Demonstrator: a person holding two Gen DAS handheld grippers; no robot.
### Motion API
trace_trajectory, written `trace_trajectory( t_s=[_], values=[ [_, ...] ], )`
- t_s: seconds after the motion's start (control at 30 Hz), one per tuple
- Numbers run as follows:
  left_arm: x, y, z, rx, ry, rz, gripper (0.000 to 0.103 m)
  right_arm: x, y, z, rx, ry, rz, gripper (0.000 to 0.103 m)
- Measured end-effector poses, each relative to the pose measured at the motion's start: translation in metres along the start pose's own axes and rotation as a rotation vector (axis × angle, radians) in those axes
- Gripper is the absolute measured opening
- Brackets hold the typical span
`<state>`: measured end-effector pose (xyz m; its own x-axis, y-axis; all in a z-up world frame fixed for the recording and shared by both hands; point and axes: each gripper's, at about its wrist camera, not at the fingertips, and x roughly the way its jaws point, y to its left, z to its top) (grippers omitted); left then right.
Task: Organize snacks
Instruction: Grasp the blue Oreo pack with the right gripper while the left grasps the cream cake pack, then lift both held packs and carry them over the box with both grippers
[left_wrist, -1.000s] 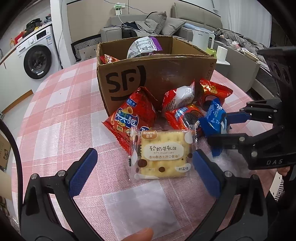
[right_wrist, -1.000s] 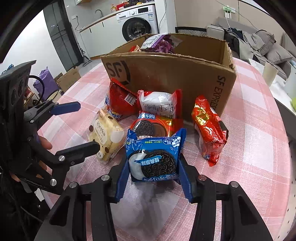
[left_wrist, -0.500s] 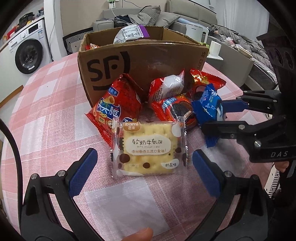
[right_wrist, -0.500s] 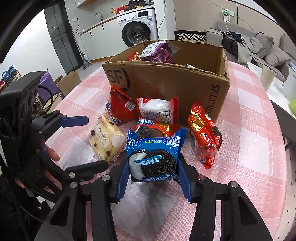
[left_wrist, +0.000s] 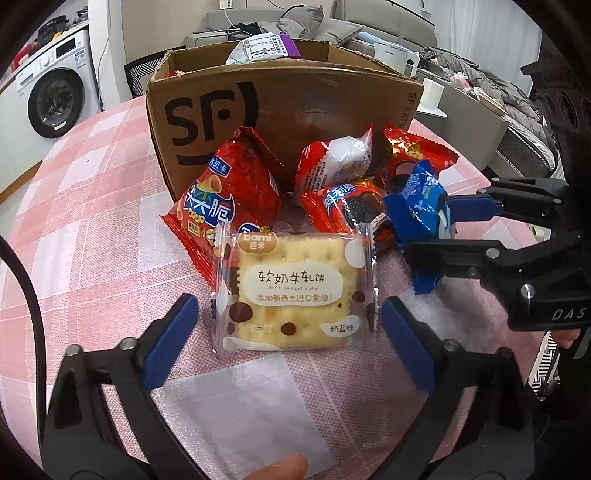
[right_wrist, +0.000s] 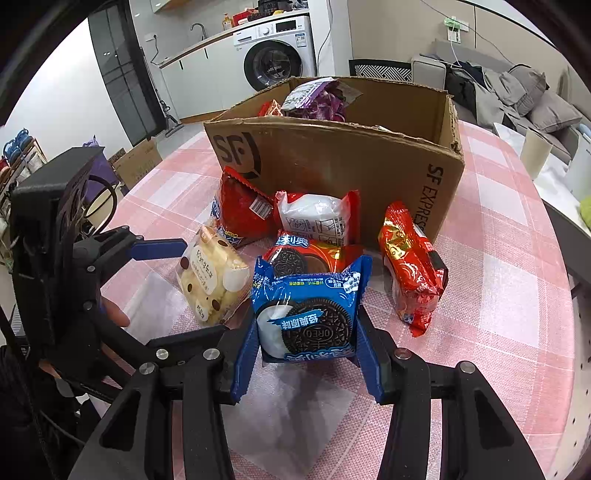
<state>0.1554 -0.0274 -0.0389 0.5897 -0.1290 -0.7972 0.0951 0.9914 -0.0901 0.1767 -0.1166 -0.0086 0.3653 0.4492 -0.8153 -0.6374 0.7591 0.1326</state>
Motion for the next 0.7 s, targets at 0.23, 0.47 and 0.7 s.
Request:
trace_trajectory(
  t_s=[0.23, 0.47, 0.7],
  values=[
    [-0.001, 0.0, 0.0, 0.001, 0.004, -0.037, 0.07, -0.002, 0.001, 0.0, -0.002, -0.003, 0.0, 0.049],
    [-0.009, 0.005, 0.001, 0.015, -0.02, -0.038, 0.055, -0.004, 0.001, 0.0, -0.003, -0.006, -0.002, 0.049],
    [-0.028, 0.004, 0.006, 0.033, -0.077, -0.052, 0.055, -0.013, 0.0, 0.002, -0.005, -0.028, -0.002, 0.049]
  ],
)
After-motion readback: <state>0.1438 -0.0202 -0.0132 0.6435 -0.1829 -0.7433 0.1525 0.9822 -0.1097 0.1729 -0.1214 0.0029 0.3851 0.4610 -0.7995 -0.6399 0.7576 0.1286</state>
